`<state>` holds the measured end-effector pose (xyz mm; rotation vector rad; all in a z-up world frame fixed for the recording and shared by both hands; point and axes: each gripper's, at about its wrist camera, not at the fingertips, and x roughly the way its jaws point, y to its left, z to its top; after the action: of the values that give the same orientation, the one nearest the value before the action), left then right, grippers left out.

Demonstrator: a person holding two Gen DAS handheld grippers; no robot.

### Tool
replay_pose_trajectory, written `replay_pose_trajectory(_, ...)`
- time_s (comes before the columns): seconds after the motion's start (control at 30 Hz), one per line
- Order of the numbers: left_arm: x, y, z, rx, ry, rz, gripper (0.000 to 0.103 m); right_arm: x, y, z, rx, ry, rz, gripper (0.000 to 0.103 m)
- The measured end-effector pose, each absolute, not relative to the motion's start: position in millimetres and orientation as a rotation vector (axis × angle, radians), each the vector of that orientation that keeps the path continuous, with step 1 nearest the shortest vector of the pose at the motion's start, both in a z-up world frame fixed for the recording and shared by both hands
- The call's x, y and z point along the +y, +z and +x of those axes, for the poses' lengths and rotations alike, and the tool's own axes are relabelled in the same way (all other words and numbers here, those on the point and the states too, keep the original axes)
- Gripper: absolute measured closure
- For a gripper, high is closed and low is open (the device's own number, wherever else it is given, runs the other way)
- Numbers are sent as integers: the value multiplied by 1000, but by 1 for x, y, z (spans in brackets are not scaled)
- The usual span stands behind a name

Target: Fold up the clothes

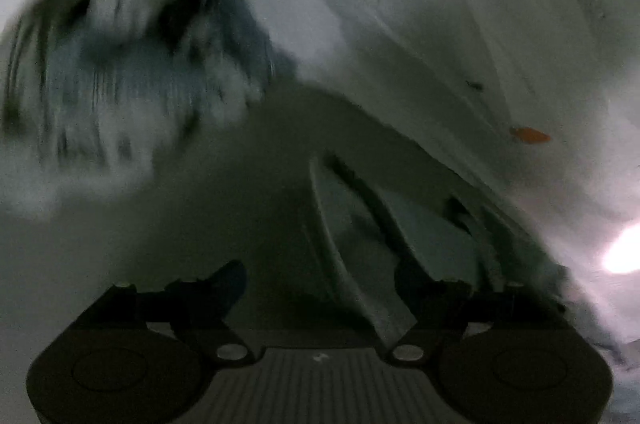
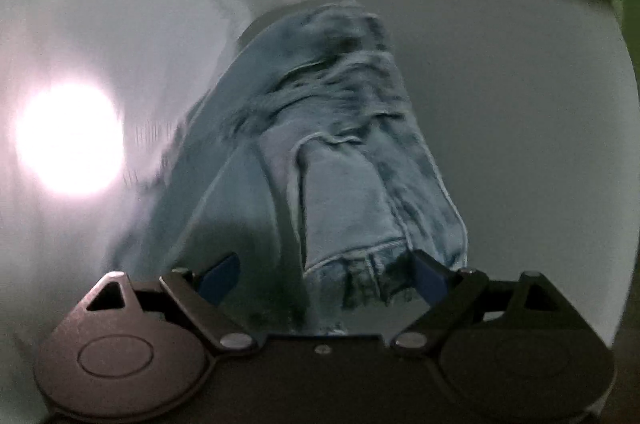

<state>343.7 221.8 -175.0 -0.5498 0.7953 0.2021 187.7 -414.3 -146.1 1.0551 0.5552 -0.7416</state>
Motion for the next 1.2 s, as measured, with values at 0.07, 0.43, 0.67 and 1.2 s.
replay_pose_trajectory(0.07, 218, -186, 334, 811, 196, -633, 17, -422, -156, 171, 474, -746, 1266, 14)
replay_pose_trajectory(0.43, 211, -204, 366, 860, 228, -738, 18, -414, -184, 160, 426, -696, 1571, 27)
replay_pose_trajectory(0.67, 213, -213, 397, 875, 312, -720, 71, -417, -187, 201, 541, -735, 1279, 26)
replay_pose_trajectory(1.2, 206, -79, 290, 545, 370, -733, 90, -539, -50, 136, 78, -550, 1173, 85)
